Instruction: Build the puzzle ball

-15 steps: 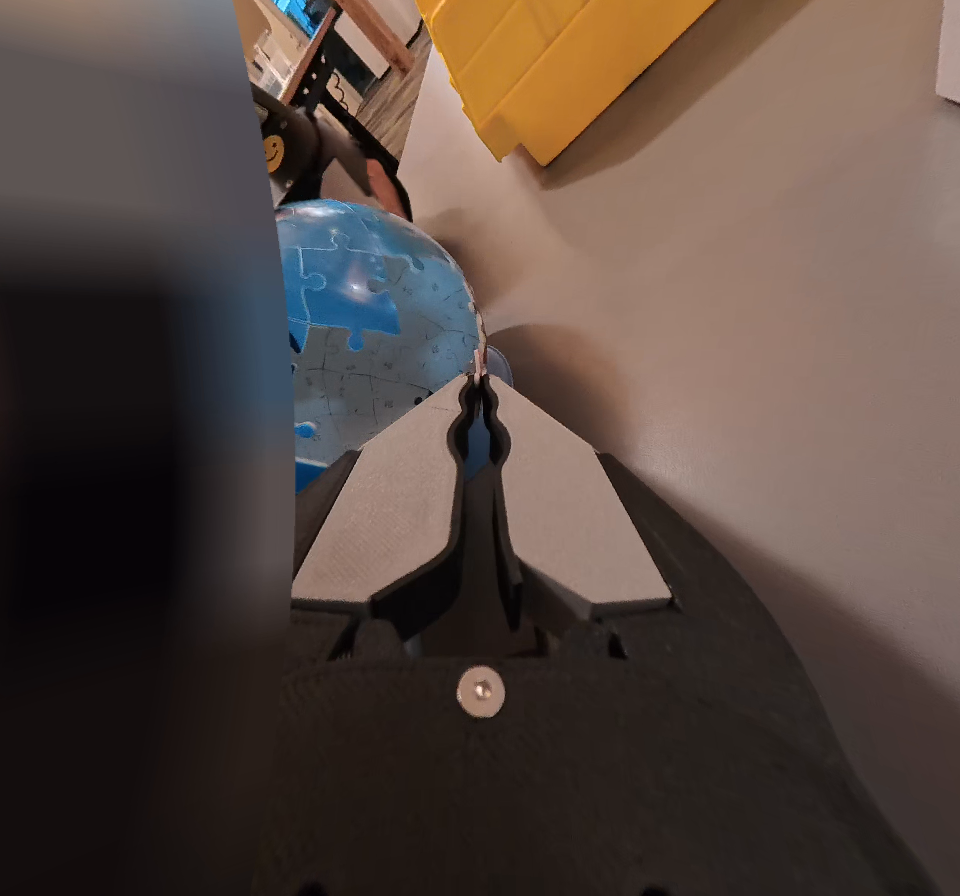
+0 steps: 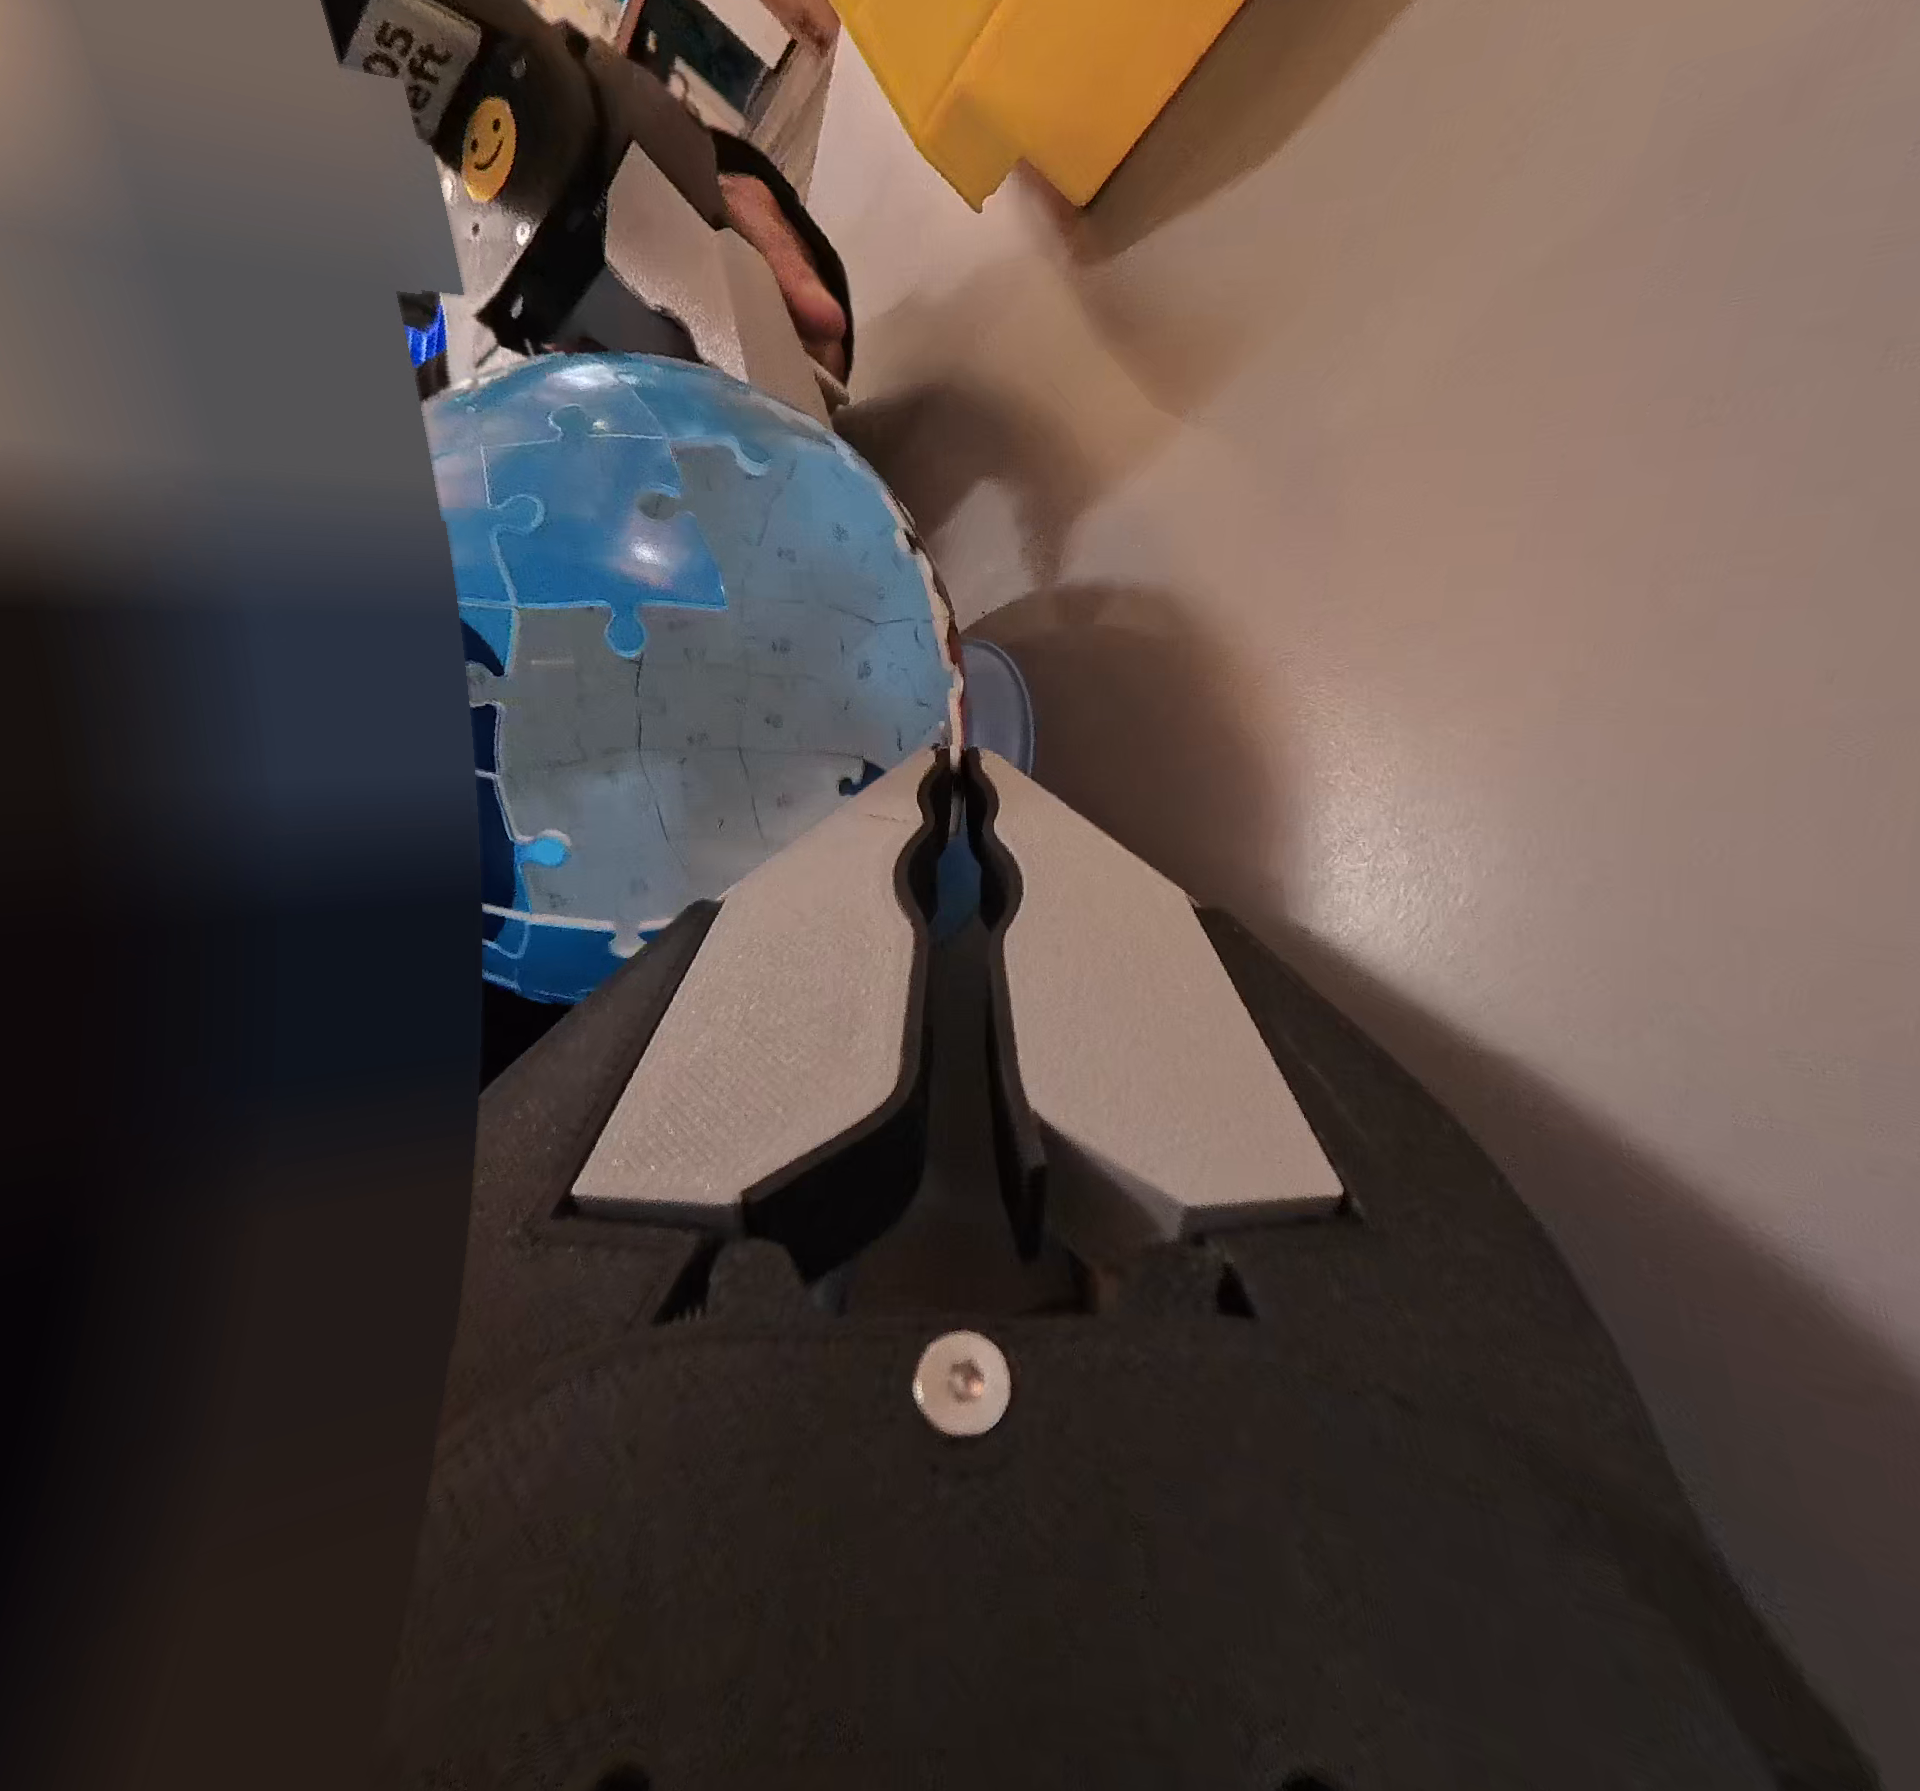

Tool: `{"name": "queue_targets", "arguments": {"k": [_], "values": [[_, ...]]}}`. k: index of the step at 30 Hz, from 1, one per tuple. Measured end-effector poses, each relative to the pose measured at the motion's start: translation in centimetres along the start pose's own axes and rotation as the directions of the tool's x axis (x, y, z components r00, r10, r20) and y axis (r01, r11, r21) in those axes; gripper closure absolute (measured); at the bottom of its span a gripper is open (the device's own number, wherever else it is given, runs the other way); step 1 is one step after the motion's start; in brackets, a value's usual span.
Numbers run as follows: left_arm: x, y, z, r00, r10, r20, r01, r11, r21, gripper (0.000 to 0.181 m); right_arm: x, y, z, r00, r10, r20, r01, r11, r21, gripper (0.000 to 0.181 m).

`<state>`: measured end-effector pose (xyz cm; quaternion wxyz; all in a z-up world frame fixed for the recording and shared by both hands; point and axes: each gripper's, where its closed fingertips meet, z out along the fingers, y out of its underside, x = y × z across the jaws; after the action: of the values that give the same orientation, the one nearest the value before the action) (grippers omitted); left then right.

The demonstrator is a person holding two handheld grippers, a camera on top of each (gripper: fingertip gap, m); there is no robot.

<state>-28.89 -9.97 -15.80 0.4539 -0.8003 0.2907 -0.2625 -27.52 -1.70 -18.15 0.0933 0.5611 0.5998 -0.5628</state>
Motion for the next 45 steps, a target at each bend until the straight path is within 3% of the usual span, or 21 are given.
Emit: {"name": "queue_targets", "arguments": {"k": [9,15,20,27,33,45], "values": [[3.4,0.9,0.0,0.998,-0.038,-0.042,0.038,0.999,0.011,0.131,-0.6,-0.5,0.5,0.997,-0.080,-0.004,0.080,0.997,0.005,0.181],[5.7,1.4,0.9,0.980,-0.042,-0.196,0.042,0.999,-0.009,0.146,-0.5,-0.3,0.4,0.991,-0.133,0.005,0.133,0.989,-0.059,0.181],[6.5,1.8,0.6,0.960,-0.058,-0.273,0.049,0.998,-0.039,0.146,-0.6,-0.9,0.4,0.991,-0.137,0.007,0.137,0.989,-0.055,0.181],[5.9,2.3,0.4,0.970,-0.059,-0.234,0.047,0.997,-0.056,0.144,-0.7,-2.0,-1.3,0.987,-0.152,-0.051,0.154,0.987,0.044,0.181],[5.0,2.2,0.1,0.983,-0.067,-0.172,0.062,0.998,-0.033,0.142,-0.7,-1.3,-1.2,0.975,-0.185,-0.121,0.195,0.978,0.078,0.181],[5.1,2.5,0.2,0.981,-0.087,-0.172,0.078,0.995,-0.056,0.142,-0.6,-0.8,-0.2,0.965,-0.187,-0.184,0.209,0.972,0.109,0.181]]}}
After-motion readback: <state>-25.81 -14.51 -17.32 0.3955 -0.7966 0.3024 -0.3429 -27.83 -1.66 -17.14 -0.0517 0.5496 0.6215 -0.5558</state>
